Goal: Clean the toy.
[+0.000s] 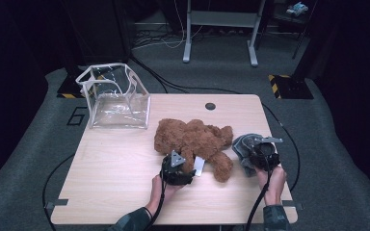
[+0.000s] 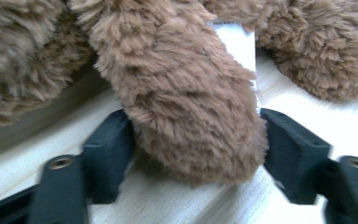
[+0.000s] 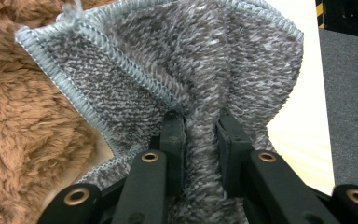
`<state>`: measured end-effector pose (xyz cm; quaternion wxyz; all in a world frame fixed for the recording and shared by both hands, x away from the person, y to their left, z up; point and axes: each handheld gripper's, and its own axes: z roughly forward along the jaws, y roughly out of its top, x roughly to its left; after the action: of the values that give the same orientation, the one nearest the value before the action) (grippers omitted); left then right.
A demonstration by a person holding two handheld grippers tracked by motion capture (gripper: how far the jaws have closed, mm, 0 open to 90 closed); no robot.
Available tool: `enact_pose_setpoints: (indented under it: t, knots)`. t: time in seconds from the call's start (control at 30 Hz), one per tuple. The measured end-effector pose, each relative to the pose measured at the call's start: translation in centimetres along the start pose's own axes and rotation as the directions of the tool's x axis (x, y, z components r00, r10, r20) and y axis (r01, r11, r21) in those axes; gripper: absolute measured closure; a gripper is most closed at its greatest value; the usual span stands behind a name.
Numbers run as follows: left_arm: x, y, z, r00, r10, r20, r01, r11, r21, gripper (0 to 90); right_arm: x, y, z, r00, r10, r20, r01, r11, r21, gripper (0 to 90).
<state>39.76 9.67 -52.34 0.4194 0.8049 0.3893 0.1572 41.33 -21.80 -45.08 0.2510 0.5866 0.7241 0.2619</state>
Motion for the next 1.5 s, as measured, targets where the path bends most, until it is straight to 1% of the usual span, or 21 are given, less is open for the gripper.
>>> enact_pose_setpoints:
  t: [0.1, 0.17, 0.23, 0.3, 0.33, 0.43, 0.53, 0.57, 0.63, 0.73, 0.8, 0.87, 0.9, 0.97, 1.07, 1.1, 1.2, 1.33, 1.37, 1.4, 1.5]
  knots:
    - [-0.3, 0.1, 0.1, 0.9996, -0.006, -0.028, 0.005, 1.0000, -0.008, 38.2, 0.1, 0.0, 0.1, 1.0000, 0.002, -0.002, -0.002, 1.000, 0.001, 75.4]
    - [-0.3, 0.1, 0.3, 0.9990, -0.008, -0.043, 0.008, 0.9999, -0.006, 40.1, 0.1, -0.1, 0.1, 1.0000, 0.005, -0.004, -0.005, 1.000, 0.003, 75.4]
    - [-0.4, 0.2, 0.4, 0.9981, -0.023, -0.057, 0.022, 0.9996, -0.017, 40.1, 0.1, -0.1, 0.1, 0.9999, 0.012, -0.009, -0.012, 1.000, 0.004, 75.4]
    - [-0.6, 0.3, 0.5, 0.9972, -0.019, -0.072, 0.017, 0.9995, -0.026, 42.9, 0.0, -0.2, 0.2, 0.9998, 0.016, -0.009, -0.016, 1.000, 0.003, 75.4]
    - [-0.6, 0.3, 0.6, 0.9969, -0.026, -0.074, 0.024, 0.9992, -0.031, 45.8, 0.0, -0.2, 0.1, 0.9998, 0.018, -0.009, -0.018, 1.000, 0.004, 75.4]
    - [-0.7, 0.4, 0.7, 0.9959, -0.026, -0.086, 0.022, 0.9987, -0.047, 57.7, -0.1, -0.2, 0.1, 0.9999, 0.013, -0.011, -0.013, 1.000, 0.000, 75.4]
    - [-0.9, 0.4, 0.6, 0.9961, -0.029, -0.084, 0.023, 0.9976, -0.065, 66.9, -0.2, -0.3, 0.0, 0.9999, 0.007, -0.010, -0.007, 1.000, -0.004, 75.4]
    - [-1.0, 0.4, 0.5, 0.9964, -0.024, -0.082, 0.016, 0.9958, -0.090, 68.9, -0.2, -0.3, 0.0, 0.9999, 0.010, -0.010, -0.010, 1.000, -0.007, 75.4]
    - [-1.1, 0.6, 0.2, 0.9968, -0.013, -0.079, 0.004, 0.9935, -0.113, 71.5, -0.3, -0.3, 0.0, 0.9999, 0.010, -0.011, -0.010, 1.000, -0.008, 75.4]
    - [-1.0, 1.4, -0.3, 0.9971, -0.028, -0.071, 0.017, 0.9882, -0.152, 72.7, -0.3, -0.3, -0.1, 0.9998, 0.012, -0.013, -0.012, 1.000, -0.006, 75.4]
    - [-0.8, 2.2, -0.6, 0.9979, -0.024, -0.060, 0.013, 0.9845, -0.175, 73.1, -0.3, -0.3, 0.0, 0.9999, 0.009, -0.011, -0.009, 1.000, -0.009, 75.4]
    - [-0.7, 2.5, -0.8, 0.9982, -0.020, -0.056, 0.010, 0.9843, -0.176, 73.3, -0.3, -0.3, 0.0, 0.9999, 0.009, -0.011, -0.009, 1.000, -0.007, 75.4]
    - [-0.4, 3.3, -1.2, 0.9984, -0.013, -0.055, 0.002, 0.9808, -0.195, 73.4, -0.2, -0.3, 0.0, 0.9999, 0.010, -0.012, -0.010, 1.000, -0.009, 75.4]
    - [-0.3, 4.1, -1.5, 0.9986, -0.001, -0.053, -0.011, 0.9771, -0.213, 73.6, -0.2, -0.3, 0.0, 0.9998, 0.014, -0.012, -0.014, 1.000, -0.006, 75.4]
    - [0.2, 5.1, -1.7, 0.9985, 0.025, -0.048, -0.035, 0.9749, -0.220, 74.1, -0.2, -0.3, 0.0, 0.9998, 0.017, -0.012, -0.017, 1.000, -0.005, 75.4]
    - [0.3, 5.4, -1.7, 0.9987, 0.019, -0.048, -0.030, 0.9727, -0.230, 74.1, -0.2, -0.3, 0.0, 0.9998, 0.014, -0.012, -0.014, 1.000, -0.008, 75.4]
    - [0.6, 6.4, -2.1, 0.9983, 0.039, -0.043, -0.048, 0.9698, -0.239, 74.3, -0.2, -0.3, 0.0, 0.9998, 0.013, -0.012, -0.013, 1.000, -0.009, 75.4]
    - [0.6, 7.5, -2.7, 0.9969, 0.071, -0.033, -0.077, 0.9614, -0.264, 74.6, -0.3, -0.3, -0.1, 0.9999, 0.010, -0.011, -0.010, 1.000, -0.008, 75.4]
    - [0.5, 7.7, -2.8, 0.9968, 0.076, -0.025, -0.080, 0.9599, -0.269, 74.7, -0.3, -0.3, -0.1, 0.9999, 0.012, -0.008, -0.012, 1.000, -0.007, 75.4]
    - [0.5, 8.0, -3.0, 0.9967, 0.077, -0.023, -0.081, 0.9556, -0.284, 74.8, -0.4, -0.3, -0.1, 0.9999, 0.011, -0.008, -0.011, 1.000, -0.008, 75.4]
    - [0.4, 8.5, -3.5, 0.9955, 0.093, -0.012, -0.093, 0.9498, -0.299, 74.9, -0.4, -0.3, -0.1, 0.9999, 0.014, -0.008, -0.014, 1.000, -0.009, 75.4]
